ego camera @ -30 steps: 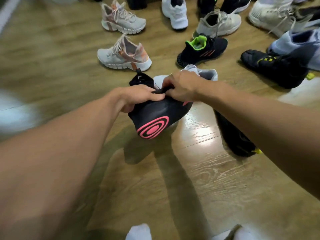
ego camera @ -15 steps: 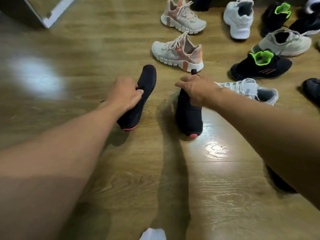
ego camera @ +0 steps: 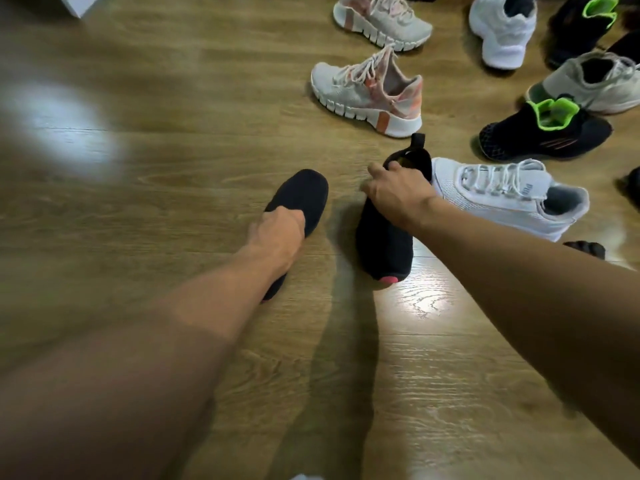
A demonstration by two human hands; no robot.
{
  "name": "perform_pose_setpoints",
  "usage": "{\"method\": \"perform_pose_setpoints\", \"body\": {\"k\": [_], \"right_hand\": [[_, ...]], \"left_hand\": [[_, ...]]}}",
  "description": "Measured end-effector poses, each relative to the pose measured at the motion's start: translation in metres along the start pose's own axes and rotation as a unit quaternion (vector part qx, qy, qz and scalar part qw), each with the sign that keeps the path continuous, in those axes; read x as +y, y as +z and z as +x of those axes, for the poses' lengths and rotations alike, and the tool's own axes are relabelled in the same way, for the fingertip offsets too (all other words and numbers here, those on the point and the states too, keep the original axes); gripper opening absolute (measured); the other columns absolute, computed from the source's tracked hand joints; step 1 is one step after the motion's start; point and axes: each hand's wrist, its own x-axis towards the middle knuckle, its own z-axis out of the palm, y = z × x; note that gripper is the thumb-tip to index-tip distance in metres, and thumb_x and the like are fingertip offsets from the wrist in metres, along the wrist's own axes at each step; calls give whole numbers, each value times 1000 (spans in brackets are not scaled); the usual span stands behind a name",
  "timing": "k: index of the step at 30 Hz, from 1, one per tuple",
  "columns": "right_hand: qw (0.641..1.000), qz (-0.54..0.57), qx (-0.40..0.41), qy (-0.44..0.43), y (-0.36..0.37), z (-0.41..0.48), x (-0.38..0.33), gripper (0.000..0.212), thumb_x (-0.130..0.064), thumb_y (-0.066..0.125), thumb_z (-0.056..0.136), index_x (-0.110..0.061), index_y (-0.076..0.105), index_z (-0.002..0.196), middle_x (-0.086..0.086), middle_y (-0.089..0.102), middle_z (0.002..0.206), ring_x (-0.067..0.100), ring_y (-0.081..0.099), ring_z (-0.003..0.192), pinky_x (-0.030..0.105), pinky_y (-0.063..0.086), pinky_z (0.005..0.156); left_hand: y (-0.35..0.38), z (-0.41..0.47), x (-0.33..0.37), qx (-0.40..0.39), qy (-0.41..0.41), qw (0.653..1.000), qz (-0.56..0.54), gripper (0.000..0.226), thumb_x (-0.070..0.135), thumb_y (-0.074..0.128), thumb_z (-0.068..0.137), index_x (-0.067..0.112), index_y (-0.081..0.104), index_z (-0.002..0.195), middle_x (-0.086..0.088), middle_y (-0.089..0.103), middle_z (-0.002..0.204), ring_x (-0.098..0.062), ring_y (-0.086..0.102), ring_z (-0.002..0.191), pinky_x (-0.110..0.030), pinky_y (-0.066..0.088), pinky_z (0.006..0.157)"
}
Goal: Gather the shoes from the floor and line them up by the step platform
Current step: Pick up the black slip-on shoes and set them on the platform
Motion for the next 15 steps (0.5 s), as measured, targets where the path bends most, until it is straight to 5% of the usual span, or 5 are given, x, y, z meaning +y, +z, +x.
{"method": "perform_pose_setpoints", "body": {"k": [5,10,13,15], "right_hand": [[988,136,54,54,-14,-2,-4,6,-6,51,89,-7,55,84,18,58,103,38,59,91,35,37,62],[961,210,28,179,-19,-9,2,17,-13,59,88,1,58,98,23,64,106,39,59,100,34,41,72],[907,310,-19,283,-9,-17,3,8,-11,61,85,-6,55,87,20,65,105,36,61,99,32,43,71],[837,409,-35,363,-1,-23,11,10,-9,63,83,-4,57,90,17,65,106,33,63,98,33,51,76]], "left_hand": [[3,1,-11,51,-33,990,-127,15,24,54,94,12,52,85,-9,52,83,-29,53,78,-35,44,67],[-5,7,-17,113,-82,974,-178,22,22,56,91,10,53,73,-13,55,79,-30,53,72,-33,41,62],[-10,8,-19,122,-110,968,-189,20,24,58,90,8,56,77,-14,55,83,-35,57,80,-33,41,65],[-10,4,-21,130,-123,967,-180,20,27,58,90,8,61,86,-13,55,86,-35,58,84,-34,42,67]]}}
